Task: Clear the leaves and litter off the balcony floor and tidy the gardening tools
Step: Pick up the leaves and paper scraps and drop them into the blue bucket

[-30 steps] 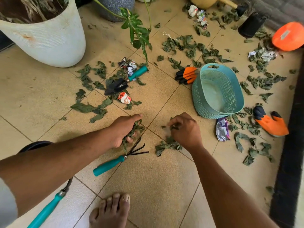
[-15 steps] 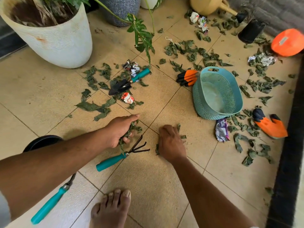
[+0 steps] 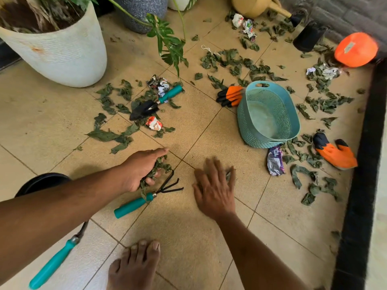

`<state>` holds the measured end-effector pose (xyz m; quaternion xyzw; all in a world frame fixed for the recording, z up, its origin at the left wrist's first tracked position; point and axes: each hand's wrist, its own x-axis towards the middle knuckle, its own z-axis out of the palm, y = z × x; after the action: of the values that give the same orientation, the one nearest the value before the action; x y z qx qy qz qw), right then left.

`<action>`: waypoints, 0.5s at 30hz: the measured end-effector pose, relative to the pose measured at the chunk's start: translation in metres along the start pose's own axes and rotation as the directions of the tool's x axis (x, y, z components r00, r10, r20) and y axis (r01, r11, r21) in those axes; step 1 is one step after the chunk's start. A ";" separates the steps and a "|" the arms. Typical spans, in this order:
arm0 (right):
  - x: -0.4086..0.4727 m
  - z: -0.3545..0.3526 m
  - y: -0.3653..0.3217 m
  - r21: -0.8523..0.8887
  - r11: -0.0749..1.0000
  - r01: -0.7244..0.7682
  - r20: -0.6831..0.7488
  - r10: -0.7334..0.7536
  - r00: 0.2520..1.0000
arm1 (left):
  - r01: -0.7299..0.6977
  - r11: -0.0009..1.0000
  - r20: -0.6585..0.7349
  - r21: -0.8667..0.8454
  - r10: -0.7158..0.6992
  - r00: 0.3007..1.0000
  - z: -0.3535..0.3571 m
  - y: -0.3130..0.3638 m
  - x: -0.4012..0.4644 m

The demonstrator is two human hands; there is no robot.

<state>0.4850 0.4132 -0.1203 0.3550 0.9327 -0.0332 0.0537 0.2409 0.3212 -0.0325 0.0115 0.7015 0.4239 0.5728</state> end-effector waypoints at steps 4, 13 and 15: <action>0.009 0.004 0.025 0.071 0.994 -0.082 0.022 0.081 0.996 | 0.011 1.000 -0.012 -0.005 -0.011 1.000 -0.003 0.000 0.000; 0.008 0.018 0.040 0.168 0.975 -0.148 -0.171 0.177 0.969 | 0.005 0.999 -0.022 0.038 -0.004 1.000 0.004 0.002 -0.003; 0.010 0.015 0.042 0.168 0.972 -0.163 -0.134 0.186 0.973 | 0.010 1.000 -0.018 0.030 -0.009 1.000 0.004 0.000 -0.002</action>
<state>0.5064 0.4497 -0.1371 0.4404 0.8938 -0.0747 -0.0412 0.2443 0.3226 -0.0307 0.0132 0.7128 0.4108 0.5683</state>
